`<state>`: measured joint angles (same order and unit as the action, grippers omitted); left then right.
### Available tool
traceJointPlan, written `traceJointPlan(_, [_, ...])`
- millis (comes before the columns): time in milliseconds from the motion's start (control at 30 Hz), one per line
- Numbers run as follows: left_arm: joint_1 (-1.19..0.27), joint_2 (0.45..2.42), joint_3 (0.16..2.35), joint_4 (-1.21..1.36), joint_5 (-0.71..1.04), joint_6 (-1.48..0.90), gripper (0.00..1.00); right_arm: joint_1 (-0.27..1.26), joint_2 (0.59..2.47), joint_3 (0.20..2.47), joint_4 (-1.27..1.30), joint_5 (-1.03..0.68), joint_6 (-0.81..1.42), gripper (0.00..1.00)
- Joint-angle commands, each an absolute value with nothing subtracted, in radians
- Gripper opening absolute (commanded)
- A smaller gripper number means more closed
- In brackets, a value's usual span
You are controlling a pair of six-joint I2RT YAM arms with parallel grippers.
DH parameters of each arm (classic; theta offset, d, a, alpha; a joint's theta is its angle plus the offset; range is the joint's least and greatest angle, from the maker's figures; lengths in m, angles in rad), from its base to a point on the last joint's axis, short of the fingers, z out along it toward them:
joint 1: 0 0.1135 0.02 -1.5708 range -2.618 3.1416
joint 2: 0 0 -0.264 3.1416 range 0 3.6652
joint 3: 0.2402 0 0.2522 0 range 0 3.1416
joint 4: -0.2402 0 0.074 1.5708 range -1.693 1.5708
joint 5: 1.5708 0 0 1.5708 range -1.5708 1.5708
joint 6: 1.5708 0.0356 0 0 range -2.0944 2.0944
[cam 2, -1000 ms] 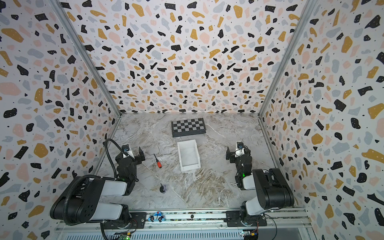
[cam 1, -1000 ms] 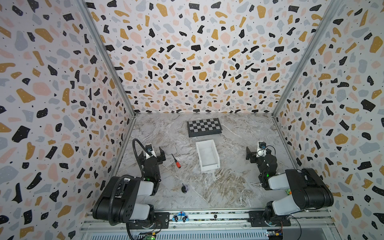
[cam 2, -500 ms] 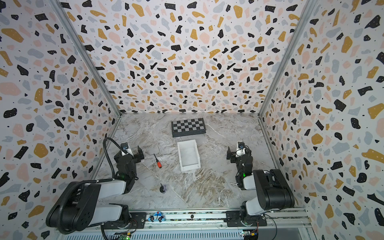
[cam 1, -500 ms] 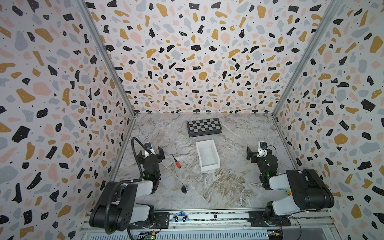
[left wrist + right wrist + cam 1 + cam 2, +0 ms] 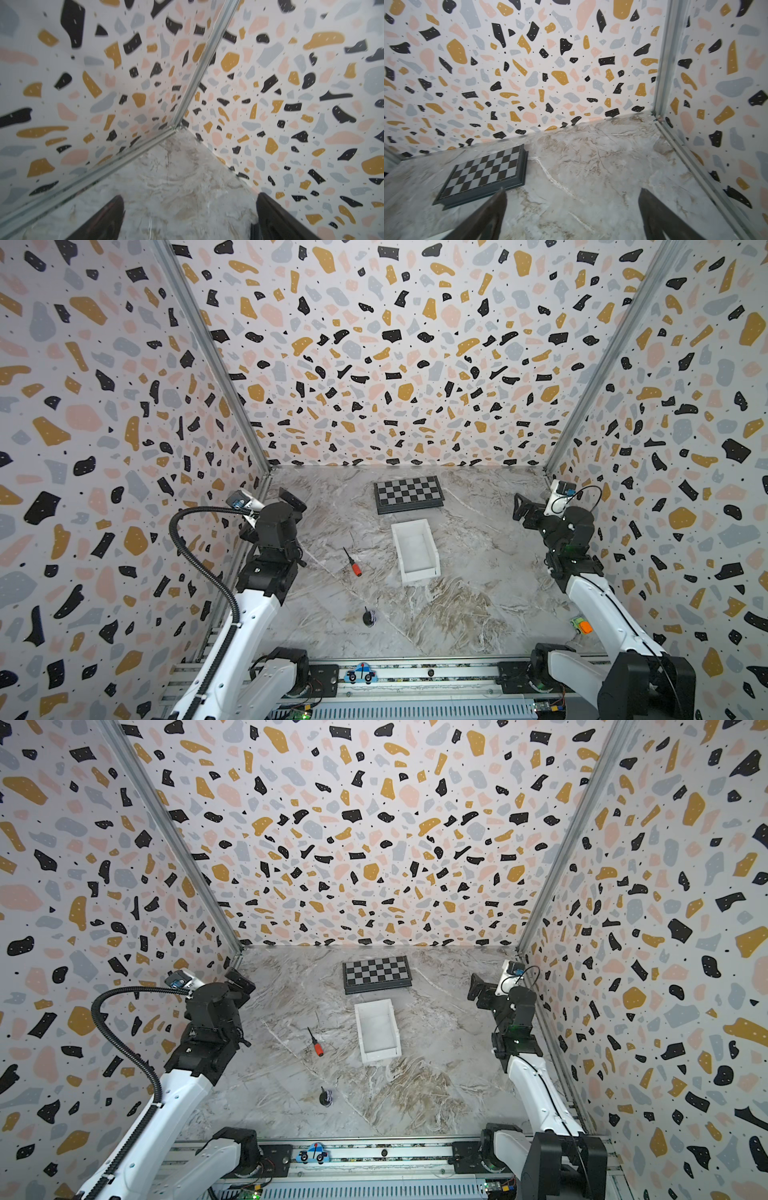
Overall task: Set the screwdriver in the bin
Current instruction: 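Move the left gripper over the red-handled screwdriver while the right arm lifts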
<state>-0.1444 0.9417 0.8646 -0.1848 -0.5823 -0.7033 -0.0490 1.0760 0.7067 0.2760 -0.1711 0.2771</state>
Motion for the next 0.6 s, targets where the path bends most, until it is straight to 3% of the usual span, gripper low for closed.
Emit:
traceJointPlan(0, [-0.221,0.996,0.872,-0.505,-0.462,-0.902,1.0,-0.014,1.069,0.757,0.001,-0.269,0.327,0.99])
traceJointPlan(200, [-0.444,1.105,0.859,-0.52,-0.504,-0.982,0.94,0.025,1.072,0.788,-0.09,-0.334,0.313,1.0])
traceJointPlan(400, [-0.507,1.274,0.846,-0.459,-0.474,-0.988,0.75,0.027,1.07,0.767,-0.149,-0.36,0.292,1.0])
traceJointPlan(567, [-0.518,1.388,0.825,-0.397,-0.416,-1.001,0.73,0.029,1.05,0.758,-0.202,-0.368,0.28,0.99])
